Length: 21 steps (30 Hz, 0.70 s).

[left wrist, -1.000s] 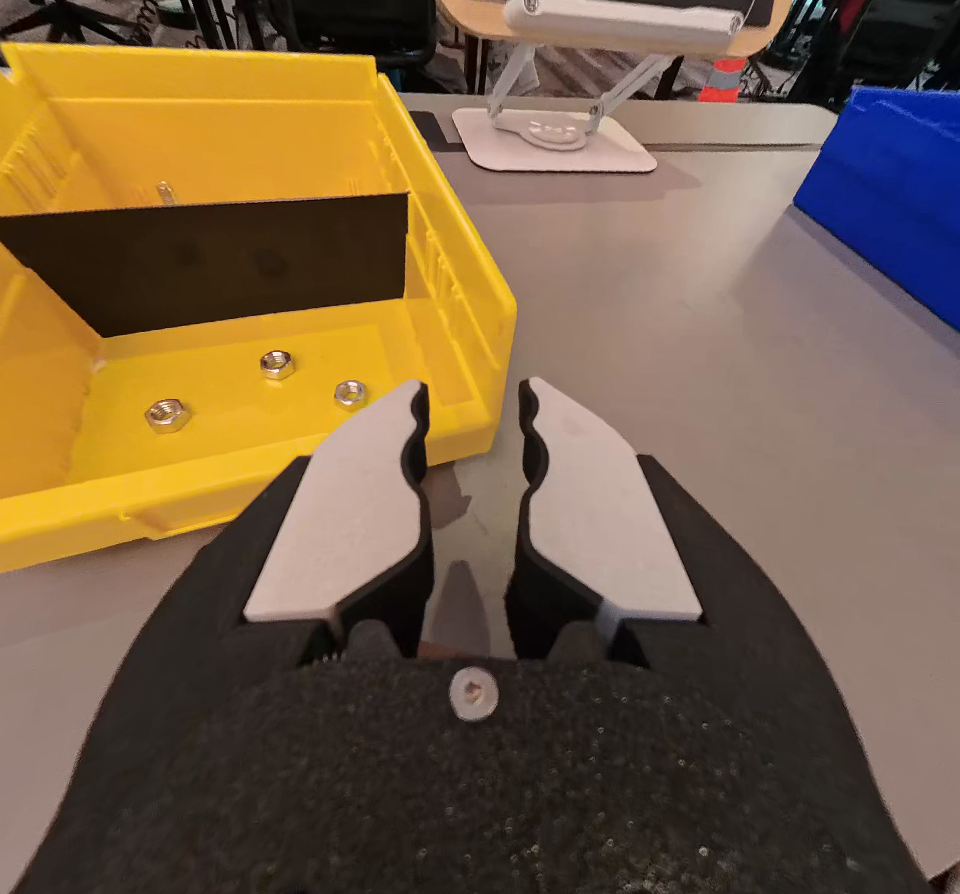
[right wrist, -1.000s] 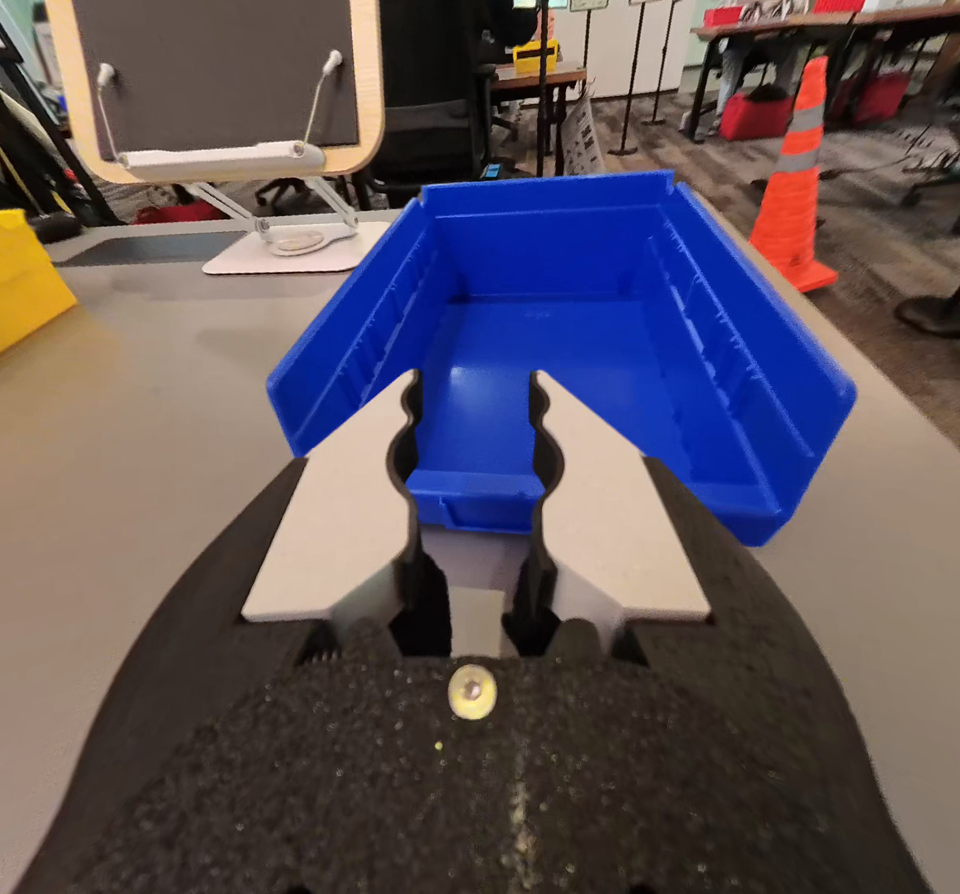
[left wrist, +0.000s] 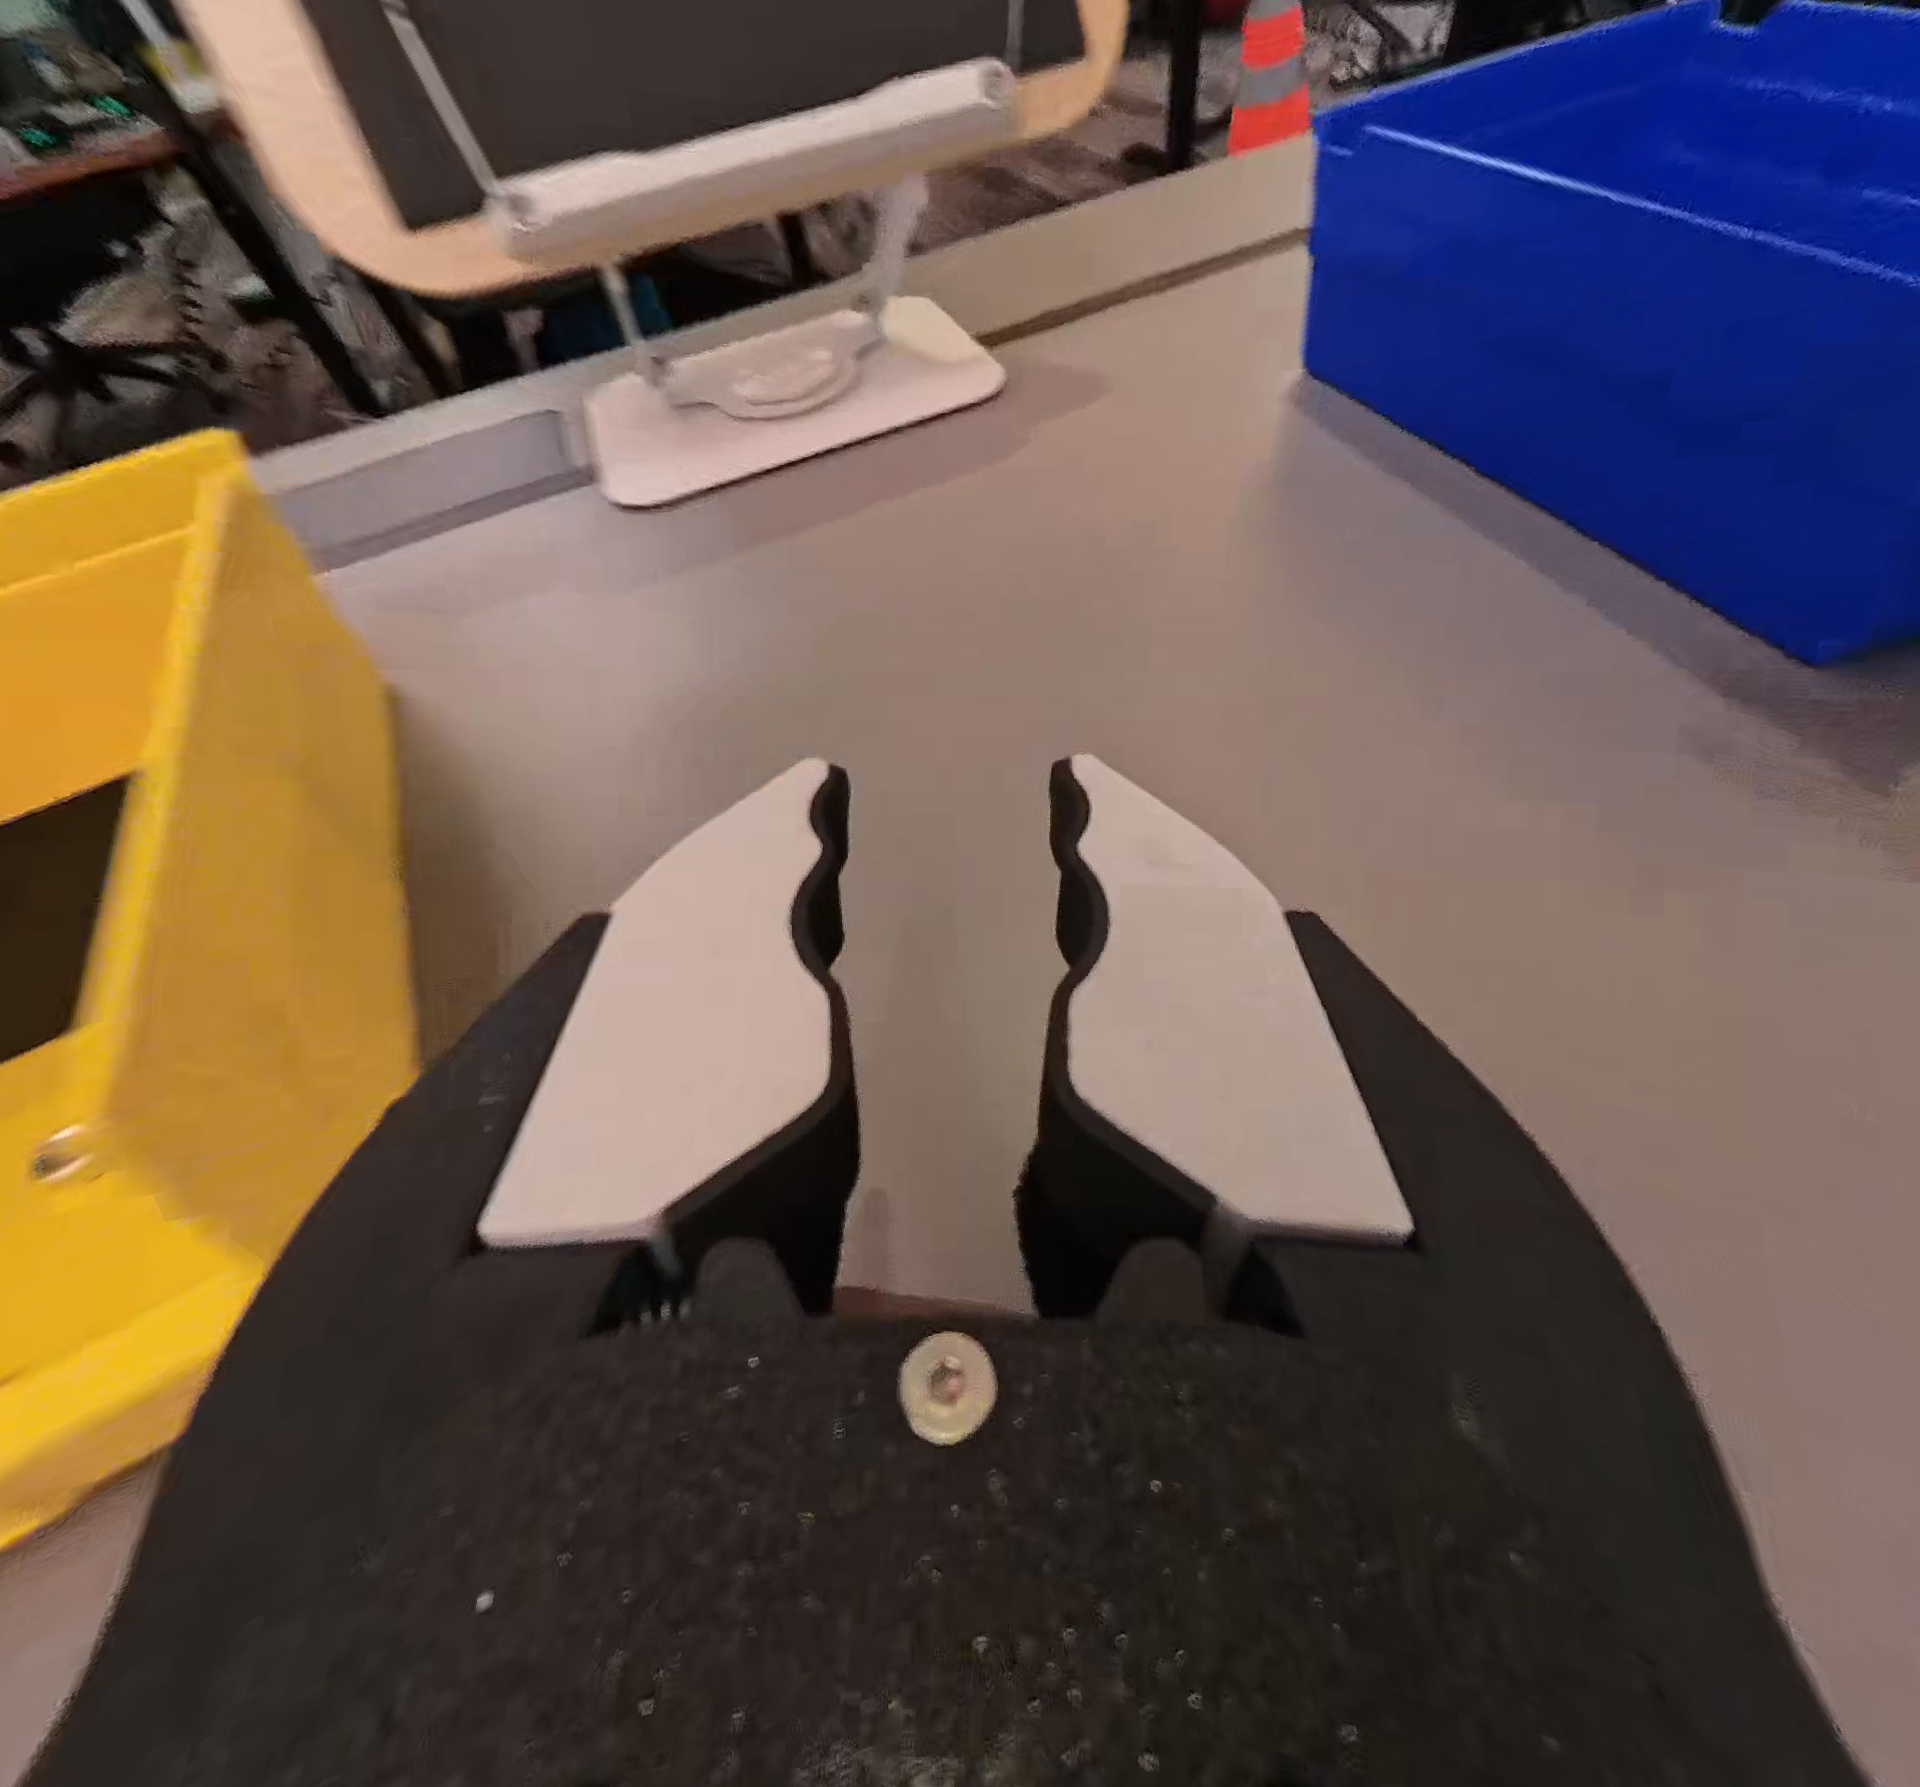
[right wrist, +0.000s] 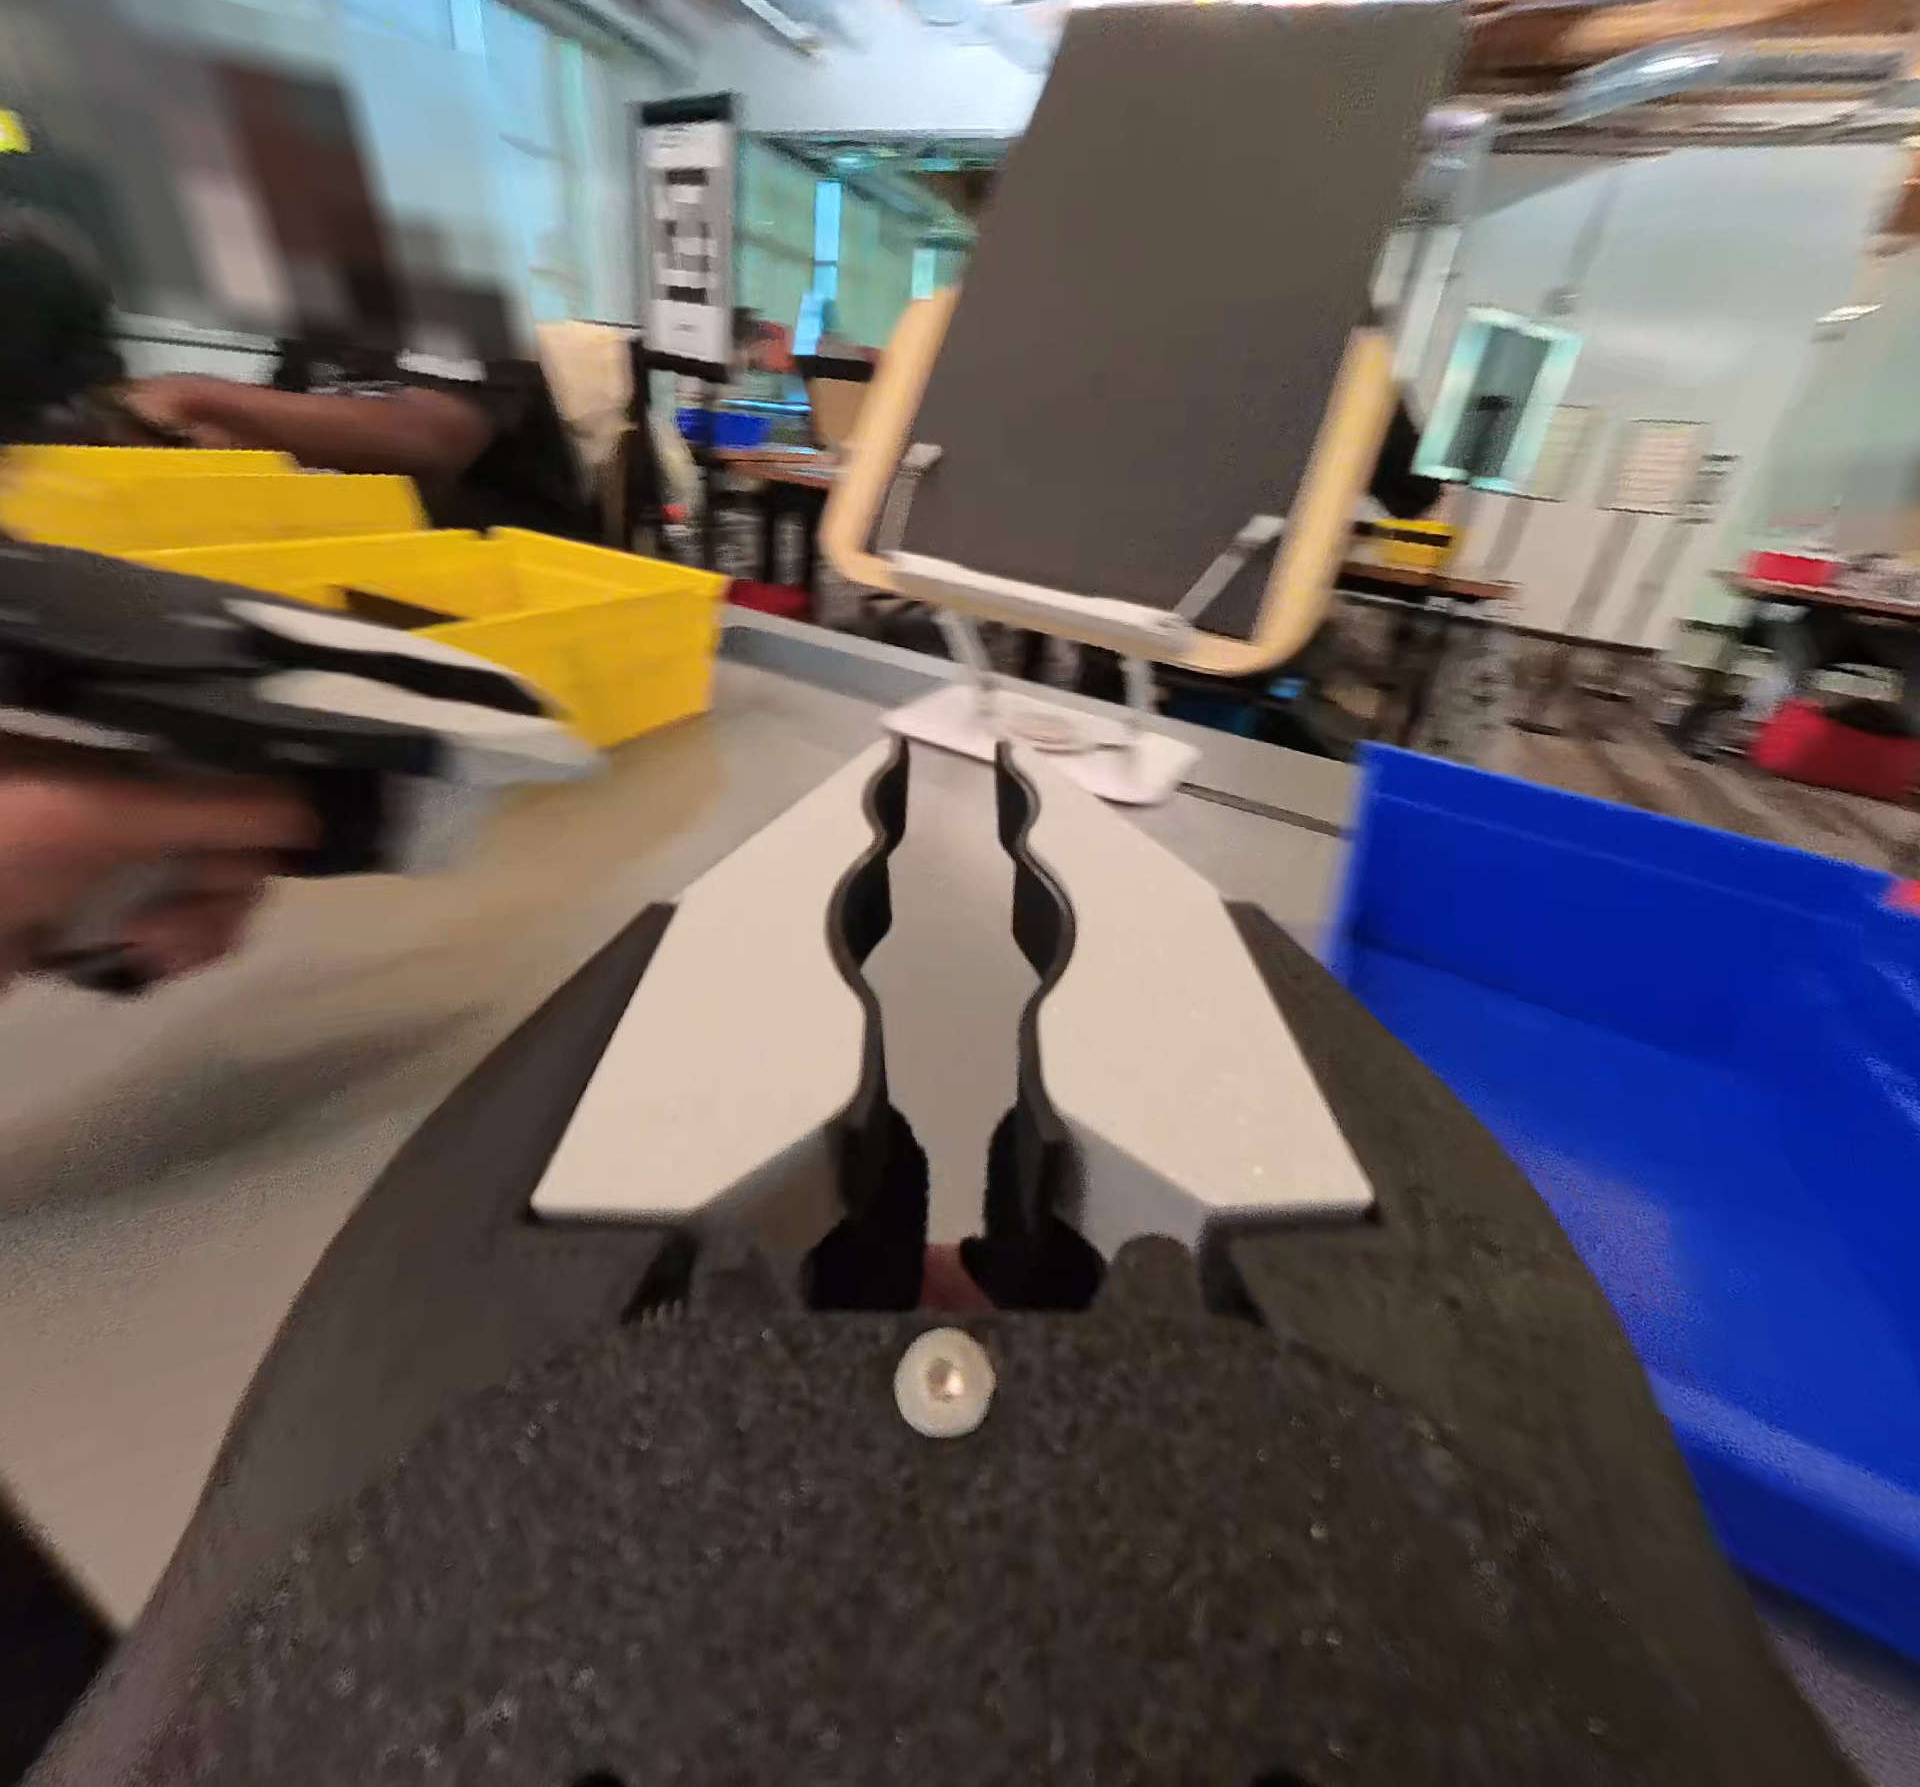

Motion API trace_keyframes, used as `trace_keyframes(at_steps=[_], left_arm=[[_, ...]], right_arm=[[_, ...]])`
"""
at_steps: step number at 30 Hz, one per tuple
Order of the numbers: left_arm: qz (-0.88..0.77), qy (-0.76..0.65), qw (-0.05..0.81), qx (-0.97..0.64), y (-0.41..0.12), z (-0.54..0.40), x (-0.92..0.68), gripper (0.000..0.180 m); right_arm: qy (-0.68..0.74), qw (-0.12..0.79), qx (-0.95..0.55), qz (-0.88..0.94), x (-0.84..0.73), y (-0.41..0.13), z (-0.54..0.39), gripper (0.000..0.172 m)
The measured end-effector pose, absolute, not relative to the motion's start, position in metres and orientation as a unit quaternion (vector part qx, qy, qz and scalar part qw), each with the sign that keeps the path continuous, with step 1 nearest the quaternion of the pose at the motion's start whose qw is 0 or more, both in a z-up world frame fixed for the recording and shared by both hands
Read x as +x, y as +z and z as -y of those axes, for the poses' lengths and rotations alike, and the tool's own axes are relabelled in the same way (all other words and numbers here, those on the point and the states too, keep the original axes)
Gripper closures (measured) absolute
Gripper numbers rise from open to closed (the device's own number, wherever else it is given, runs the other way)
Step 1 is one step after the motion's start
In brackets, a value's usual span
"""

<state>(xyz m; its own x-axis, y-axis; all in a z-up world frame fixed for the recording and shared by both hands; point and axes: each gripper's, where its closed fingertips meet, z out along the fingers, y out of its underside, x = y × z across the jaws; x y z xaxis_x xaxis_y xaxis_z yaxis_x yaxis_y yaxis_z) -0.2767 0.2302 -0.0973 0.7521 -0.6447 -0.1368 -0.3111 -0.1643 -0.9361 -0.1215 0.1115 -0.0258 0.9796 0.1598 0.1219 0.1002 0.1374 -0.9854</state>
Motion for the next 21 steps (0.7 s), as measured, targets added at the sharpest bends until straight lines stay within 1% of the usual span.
trace_keyframes(at_steps=[3, 6, 9, 13, 17, 21], left_arm=[[-0.304, -0.137, 0.541, -0.772, -0.109, -0.252, -0.240, 0.144], [-0.278, -0.062, 0.552, -0.783, -0.118, -0.283, -0.234, 0.140], [-0.284, 0.007, 0.545, -0.789, -0.133, -0.295, -0.242, 0.138], [-0.274, 0.016, 0.523, -0.807, -0.149, -0.301, -0.252, 0.137], [-0.283, 0.052, 0.541, -0.790, -0.143, -0.305, -0.257, 0.137], [-0.284, 0.056, 0.550, -0.783, -0.137, -0.301, -0.254, 0.137]], right_arm=[[0.103, 0.727, -0.656, 0.173, -0.192, -0.022, -0.120, 0.158], [0.128, 0.712, -0.654, 0.223, -0.238, -0.024, -0.125, 0.172], [0.142, 0.711, -0.645, 0.242, -0.265, -0.027, -0.127, 0.172], [0.173, 0.690, -0.656, 0.253, -0.289, -0.042, -0.127, 0.172], [0.160, 0.688, -0.662, 0.251, -0.295, -0.046, -0.130, 0.172], [0.162, 0.678, -0.677, 0.235, -0.294, -0.050, -0.136, 0.172]])
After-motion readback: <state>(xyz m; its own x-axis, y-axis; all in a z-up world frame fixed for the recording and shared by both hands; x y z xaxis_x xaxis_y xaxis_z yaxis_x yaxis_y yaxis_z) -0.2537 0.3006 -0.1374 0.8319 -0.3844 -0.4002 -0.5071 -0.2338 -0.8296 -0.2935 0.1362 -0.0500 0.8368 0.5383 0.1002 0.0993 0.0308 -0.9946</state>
